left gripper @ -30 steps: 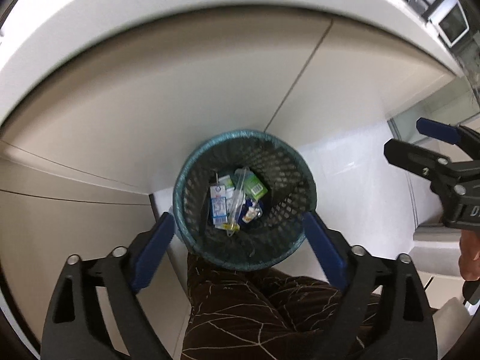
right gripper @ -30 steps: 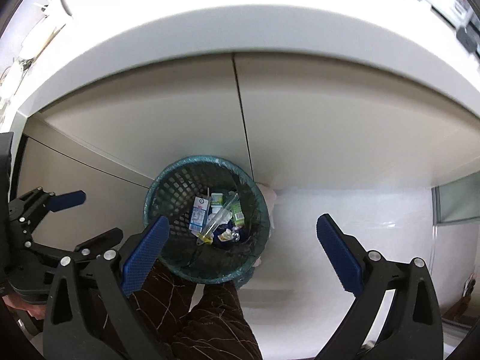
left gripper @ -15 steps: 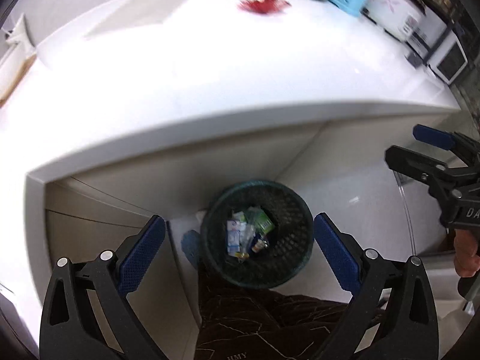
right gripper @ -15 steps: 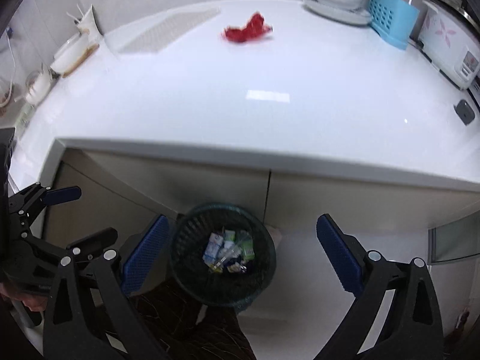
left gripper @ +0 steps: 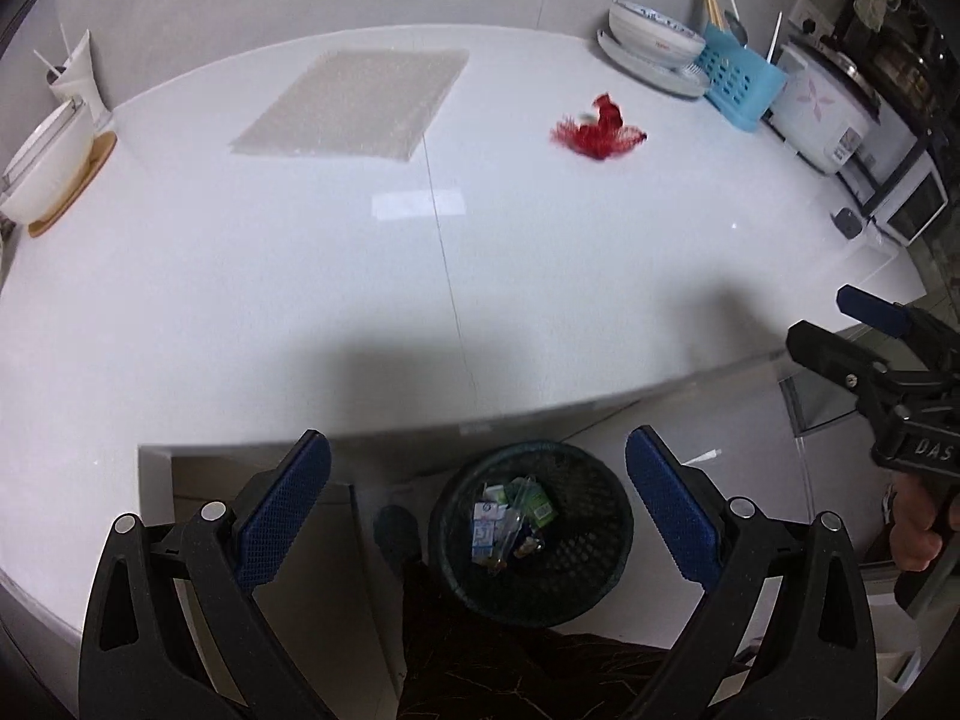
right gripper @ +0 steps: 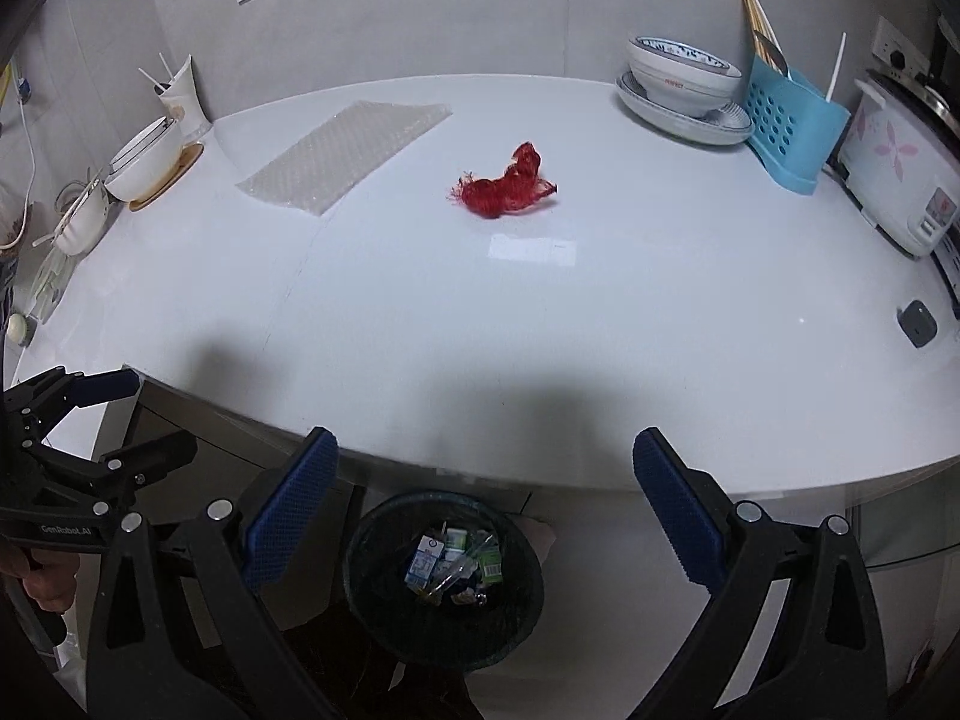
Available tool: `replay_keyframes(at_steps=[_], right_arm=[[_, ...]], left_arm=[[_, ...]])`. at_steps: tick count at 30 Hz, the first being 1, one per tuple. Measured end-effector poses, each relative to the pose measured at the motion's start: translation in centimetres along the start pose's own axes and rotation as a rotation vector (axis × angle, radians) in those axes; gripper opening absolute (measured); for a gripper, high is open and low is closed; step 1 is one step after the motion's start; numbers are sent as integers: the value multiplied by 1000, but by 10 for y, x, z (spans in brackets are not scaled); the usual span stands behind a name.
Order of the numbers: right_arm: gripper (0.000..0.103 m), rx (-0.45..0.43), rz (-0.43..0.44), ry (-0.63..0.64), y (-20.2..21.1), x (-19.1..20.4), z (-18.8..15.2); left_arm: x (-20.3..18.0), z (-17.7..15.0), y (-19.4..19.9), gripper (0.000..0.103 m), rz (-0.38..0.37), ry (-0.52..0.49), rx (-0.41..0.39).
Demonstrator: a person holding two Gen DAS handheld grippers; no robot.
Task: Collect trash
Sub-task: 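Raise both open grippers back over the counter toward the bubble wrap and red net, then grasp the bubble-wrap sheet with left gripper while right gripper grasps the red mesh net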
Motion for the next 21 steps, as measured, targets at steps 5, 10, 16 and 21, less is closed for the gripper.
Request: replay_keyframes(at_steps=[5,10,16,21], right_arm=[[95,-9,-6,-11,-8,3,22],[95,-14,-13,-17,-15,6,44],[95,-14,-22,-21,-29,8,74],[95,-2,-31,-29,-48,7,95]], left_arm=[[11,24,2,97,6,7,-20],[25,48,-3,97,-8,30,-20],[44,83,-12,97,12,39,-27],[63,112,-25,97,26,44,-24]])
Point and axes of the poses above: each gripper's, at about its wrist camera, not at the fingertips, and y roughly against the way its jaws point, x to its left, z to its top, the point moved 3 cm from there along -y, roughly the way its jaws point, and after that the axes turned 4 degrees about -x, right-handed, at the moved point
